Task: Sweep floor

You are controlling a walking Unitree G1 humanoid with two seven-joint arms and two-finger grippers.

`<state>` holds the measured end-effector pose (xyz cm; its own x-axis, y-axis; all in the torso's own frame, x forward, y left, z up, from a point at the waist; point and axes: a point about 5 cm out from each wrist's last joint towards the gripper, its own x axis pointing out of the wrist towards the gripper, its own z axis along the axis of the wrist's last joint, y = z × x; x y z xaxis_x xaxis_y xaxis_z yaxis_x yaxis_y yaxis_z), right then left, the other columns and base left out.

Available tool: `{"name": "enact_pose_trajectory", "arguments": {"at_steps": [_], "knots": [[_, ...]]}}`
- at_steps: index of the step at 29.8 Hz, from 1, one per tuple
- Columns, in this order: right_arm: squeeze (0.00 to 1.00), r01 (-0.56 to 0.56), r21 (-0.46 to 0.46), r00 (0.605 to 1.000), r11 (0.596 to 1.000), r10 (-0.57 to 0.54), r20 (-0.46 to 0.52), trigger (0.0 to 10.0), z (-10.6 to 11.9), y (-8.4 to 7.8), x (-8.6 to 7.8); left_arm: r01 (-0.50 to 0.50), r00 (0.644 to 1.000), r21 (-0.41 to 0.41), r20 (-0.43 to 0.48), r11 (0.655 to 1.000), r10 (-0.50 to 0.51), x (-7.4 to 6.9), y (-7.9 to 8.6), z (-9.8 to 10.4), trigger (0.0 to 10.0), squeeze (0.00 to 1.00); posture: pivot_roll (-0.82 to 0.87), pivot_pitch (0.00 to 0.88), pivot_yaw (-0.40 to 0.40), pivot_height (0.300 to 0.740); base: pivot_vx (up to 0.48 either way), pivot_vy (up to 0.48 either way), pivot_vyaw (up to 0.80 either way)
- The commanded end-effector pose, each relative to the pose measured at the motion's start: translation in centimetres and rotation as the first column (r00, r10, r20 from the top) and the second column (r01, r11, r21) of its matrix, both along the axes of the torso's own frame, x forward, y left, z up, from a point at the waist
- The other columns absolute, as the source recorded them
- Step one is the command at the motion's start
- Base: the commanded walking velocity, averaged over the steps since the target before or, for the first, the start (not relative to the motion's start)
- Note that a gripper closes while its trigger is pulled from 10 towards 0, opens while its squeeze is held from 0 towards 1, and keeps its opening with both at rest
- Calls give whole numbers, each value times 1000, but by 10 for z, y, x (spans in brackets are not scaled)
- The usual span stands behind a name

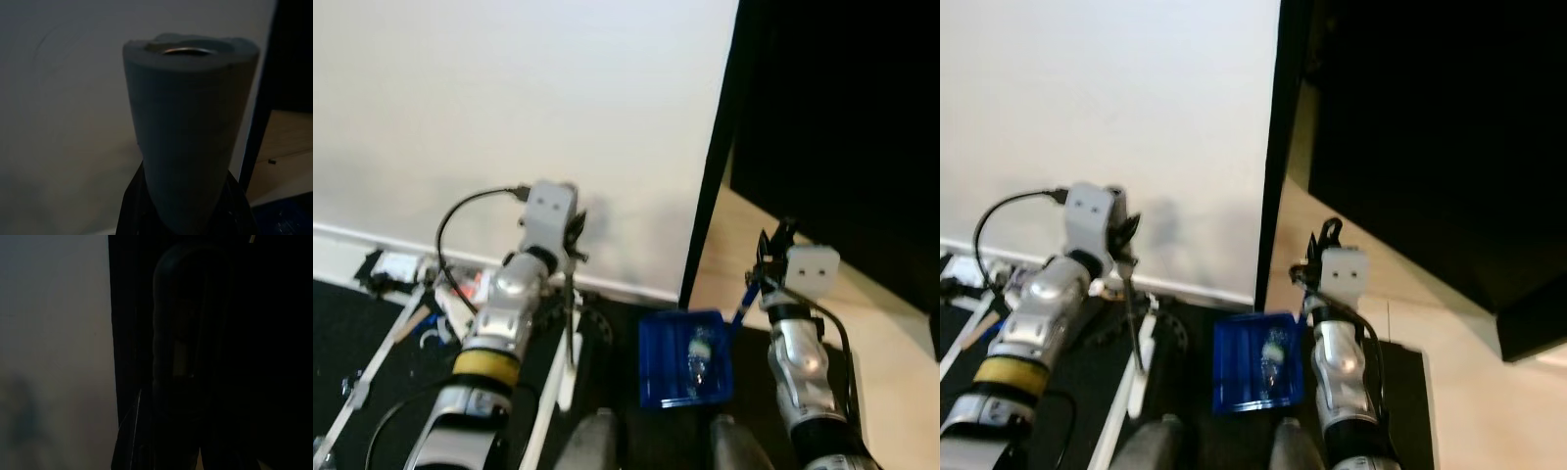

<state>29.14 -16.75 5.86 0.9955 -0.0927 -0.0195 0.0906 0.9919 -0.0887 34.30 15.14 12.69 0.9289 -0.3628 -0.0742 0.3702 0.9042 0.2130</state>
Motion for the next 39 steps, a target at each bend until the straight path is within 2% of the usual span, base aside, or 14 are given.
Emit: {"name": "enact_pose_trajectory", "arguments": {"at_steps": [1,4,8,9,11,12,19,25,28,31,33,36,37,39], "knots": [[0,-10,-7,999,1000,10,44,10000,5,3,3,4,1000,61,8,998,-4,2,3,-2,10000,0,125,172,69,740,0,0,0],[0,-11,-12,999,1000,12,46,10000,3,6,6,2,999,100,36,995,-6,8,5,-1,10000,0,135,210,84,740,0,0,0],[0,-13,-17,998,1000,14,53,10000,3,8,8,5,998,107,57,994,-11,11,9,0,10000,0,148,229,89,740,0,0,0],[0,-14,-21,998,1000,15,60,10000,3,10,9,4,998,126,59,992,-12,13,13,-1,10000,31,153,245,91,740,0,0,0],[0,-15,-24,998,1000,16,63,10000,3,10,10,4,998,132,57,991,-12,14,14,-2,10000,31,153,245,91,740,0,0,0],[0,-19,-26,998,999,21,65,10000,4,12,11,4,998,130,55,992,-11,15,16,-2,10000,90,154,256,91,740,0,0,0],[0,-50,-45,994,998,54,99,10000,8,23,11,-13,995,135,96,991,0,20,21,1,10000,122,142,301,84,740,0,0,0],[0,-71,-61,990,996,78,120,10000,8,28,7,-7,987,169,159,986,-20,25,19,9,10000,208,126,340,92,740,0,0,0],[0,-72,-60,988,996,79,131,10000,9,29,5,-3,982,186,189,983,-33,28,14,15,10000,216,124,352,96,740,0,0,0],[0,-69,-59,988,996,77,133,10000,8,30,2,28,982,152,178,988,-56,32,1,16,10000,224,120,364,102,740,0,0,0],[0,-69,-58,988,996,76,133,10000,8,30,2,34,982,150,176,988,-61,32,-1,16,10000,224,120,364,102,740,0,0,0],[0,-66,-57,988,996,73,133,10000,8,31,2,110,987,70,109,992,-117,31,-25,7,10000,208,111,372,108,740,0,0,0],[0,-66,-57,988,996,73,133,10000,8,31,2,110,987,70,109,992,-117,31,-25,7,10000,208,111,372,108,740,0,0,0],[0,-63,-42,989,997,68,134,10000,9,32,3,198,979,-37,48,979,-196,26,-48,-1,10000,212,105,378,113,740,0,0,0]]}}
